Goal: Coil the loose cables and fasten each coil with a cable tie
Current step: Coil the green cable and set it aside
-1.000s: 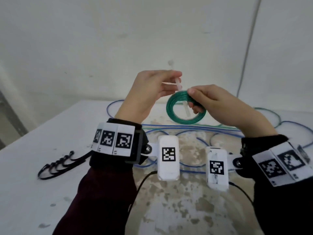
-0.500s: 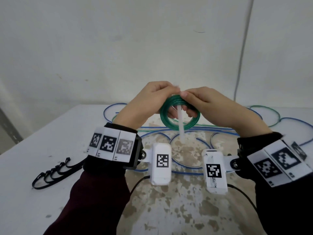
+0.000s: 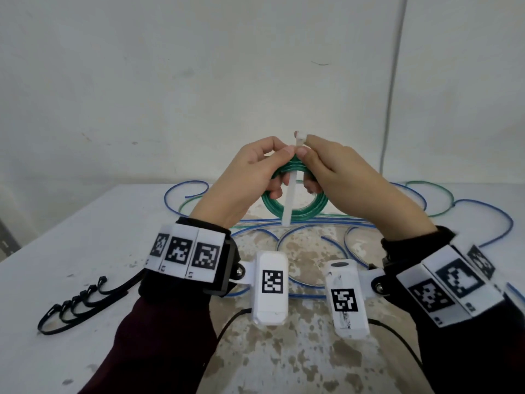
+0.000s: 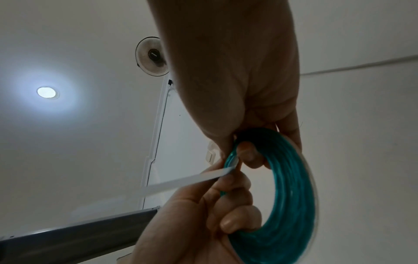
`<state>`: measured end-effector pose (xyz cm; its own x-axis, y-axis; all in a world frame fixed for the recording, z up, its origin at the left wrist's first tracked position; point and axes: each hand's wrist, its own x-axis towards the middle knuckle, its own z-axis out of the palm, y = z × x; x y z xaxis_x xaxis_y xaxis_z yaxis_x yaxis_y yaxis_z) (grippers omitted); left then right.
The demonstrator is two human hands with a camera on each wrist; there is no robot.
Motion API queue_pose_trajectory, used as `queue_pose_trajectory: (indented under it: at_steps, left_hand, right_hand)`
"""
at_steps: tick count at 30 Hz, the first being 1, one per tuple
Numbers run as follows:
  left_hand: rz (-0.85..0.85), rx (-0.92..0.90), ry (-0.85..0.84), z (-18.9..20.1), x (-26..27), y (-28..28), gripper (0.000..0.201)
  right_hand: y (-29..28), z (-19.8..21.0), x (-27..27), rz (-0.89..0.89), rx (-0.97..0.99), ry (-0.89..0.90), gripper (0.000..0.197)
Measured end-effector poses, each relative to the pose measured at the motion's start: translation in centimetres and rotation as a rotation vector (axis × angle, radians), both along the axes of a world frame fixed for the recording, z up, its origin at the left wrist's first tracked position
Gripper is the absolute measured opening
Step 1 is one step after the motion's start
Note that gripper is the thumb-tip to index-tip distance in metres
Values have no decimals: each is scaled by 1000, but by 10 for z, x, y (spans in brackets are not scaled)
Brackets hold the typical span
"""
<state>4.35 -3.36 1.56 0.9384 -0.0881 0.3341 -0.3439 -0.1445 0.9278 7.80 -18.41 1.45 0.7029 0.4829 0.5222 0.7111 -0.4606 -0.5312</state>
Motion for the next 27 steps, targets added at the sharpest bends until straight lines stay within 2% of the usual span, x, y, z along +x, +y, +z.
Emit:
queue_pose_trajectory:
  at_steps: [3,7,10,13,17,19,21,24,27]
  left_hand:
    - [-55,-48,21,-2,1,-2,19]
    - [-116,-37,22,-3,1,3,18]
    - [-65,25,-1,-4,0,1,18]
    - [-10,-24,1,-5,2,-3,17]
    - [99,-91,-13,-7,7,0,17]
    - [126,-122,-29,-7,9,2,18]
    - [159,-100,-47,-8,10,2,20]
    - [147,-85,-72,-10,11,0,22]
    - [168,-40,-109,-12,11,-3,27]
  right_hand:
    - [2,-2,1,-24,22,24,33]
    - [4,-1,-3,4,56,25,31]
    - [4,-3,-4,36,82,66,31]
    - [-2,-1,-1,30,55,94,33]
    - [-18,9,-1,10,19,-89,49]
    - [-20,14,-8,88,-2,-147,42]
    - [-15,15,-14,175,-20,-128,32]
    - [0,11,-19,219,15,-141,14]
    - [7,7,-17,175,83,-191,22]
